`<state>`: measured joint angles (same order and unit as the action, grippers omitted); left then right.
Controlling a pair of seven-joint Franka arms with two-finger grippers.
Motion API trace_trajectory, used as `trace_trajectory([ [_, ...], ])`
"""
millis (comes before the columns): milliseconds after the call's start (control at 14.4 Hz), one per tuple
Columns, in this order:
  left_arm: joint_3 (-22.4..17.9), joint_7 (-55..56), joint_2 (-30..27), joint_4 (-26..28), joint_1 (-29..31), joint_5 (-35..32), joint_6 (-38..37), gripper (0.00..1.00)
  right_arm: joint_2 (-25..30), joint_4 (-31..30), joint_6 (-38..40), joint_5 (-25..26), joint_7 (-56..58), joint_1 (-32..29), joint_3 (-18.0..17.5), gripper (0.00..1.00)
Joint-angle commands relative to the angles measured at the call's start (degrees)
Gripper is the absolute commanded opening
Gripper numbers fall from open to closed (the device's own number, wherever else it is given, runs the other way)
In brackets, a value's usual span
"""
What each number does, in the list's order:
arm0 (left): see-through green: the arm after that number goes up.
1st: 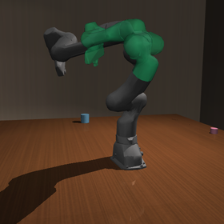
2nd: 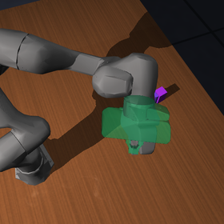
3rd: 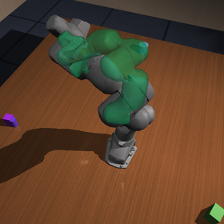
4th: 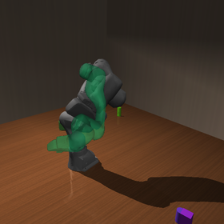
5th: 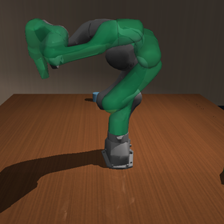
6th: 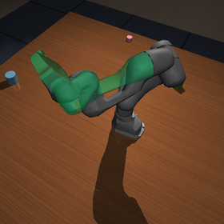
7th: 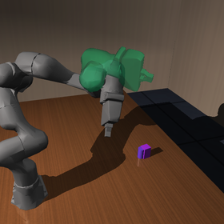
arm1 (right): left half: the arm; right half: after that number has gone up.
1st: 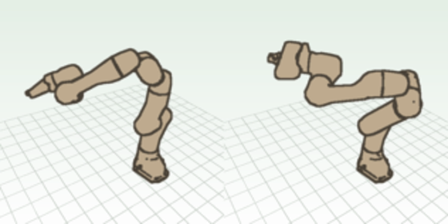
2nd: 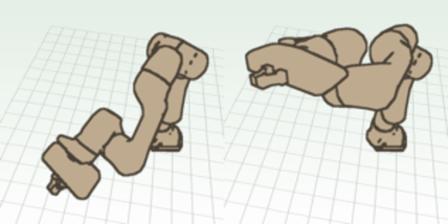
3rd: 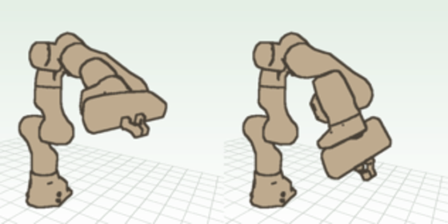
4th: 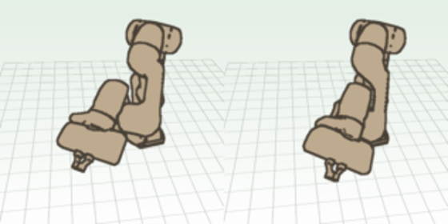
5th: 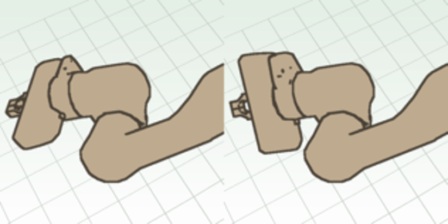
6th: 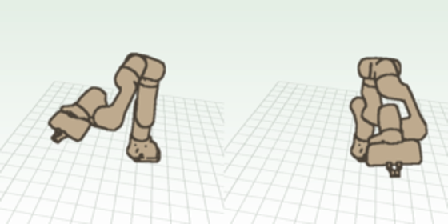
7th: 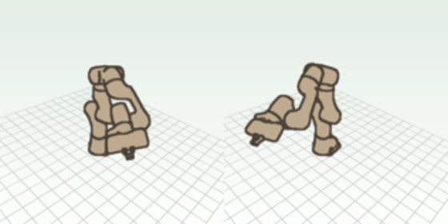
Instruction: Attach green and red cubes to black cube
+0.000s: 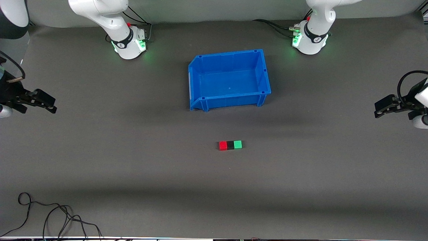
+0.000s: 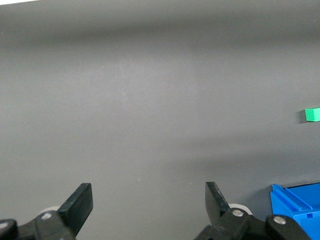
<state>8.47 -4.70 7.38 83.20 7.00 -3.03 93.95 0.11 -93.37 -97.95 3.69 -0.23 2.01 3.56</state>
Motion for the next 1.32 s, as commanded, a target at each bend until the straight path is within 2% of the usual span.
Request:
trace_trajectory([
  [0, -0.5, -1.9, -2.0, -0.9, -0.1, 0.6, -1.9, 1.00, -0.5, 1.3, 1.1, -0.1, 1.2, -1.4, -2.2, 1.00],
  [209, -1.2, -2.2, -2.6, -0.6, 1.1, 4.6, -2.2, 1.00, -1.2, 1.4, 1.3, -0.2, 1.0, -1.3, -2.2, 1.00],
  [418, -1.2, -2.3, -2.5, -0.2, 1.2, 4.1, -2.1, 1.00, -3.2, 4.7, 2.8, -0.2, 0.9, -1.3, -2.1, 1.00],
  [557, -1.3, -2.3, -1.9, -0.1, 1.0, 3.7, -1.8, 1.00, -2.8, 4.0, 3.7, -0.4, 0.8, -1.3, -1.9, 1.00],
  [766, -1.3, -1.6, -1.6, 0.0, 0.9, 3.3, -1.2, 1.00, -2.3, 3.6, 4.4, -4.3, 1.1, -1.5, -1.2, 1.00],
  [1254, -0.6, 5.4, -1.6, 0.0, -1.9, 2.9, -1.0, 1.00, -2.0, 4.0, 8.6, -4.5, 0.2, -1.2, -1.4, 1.00],
])
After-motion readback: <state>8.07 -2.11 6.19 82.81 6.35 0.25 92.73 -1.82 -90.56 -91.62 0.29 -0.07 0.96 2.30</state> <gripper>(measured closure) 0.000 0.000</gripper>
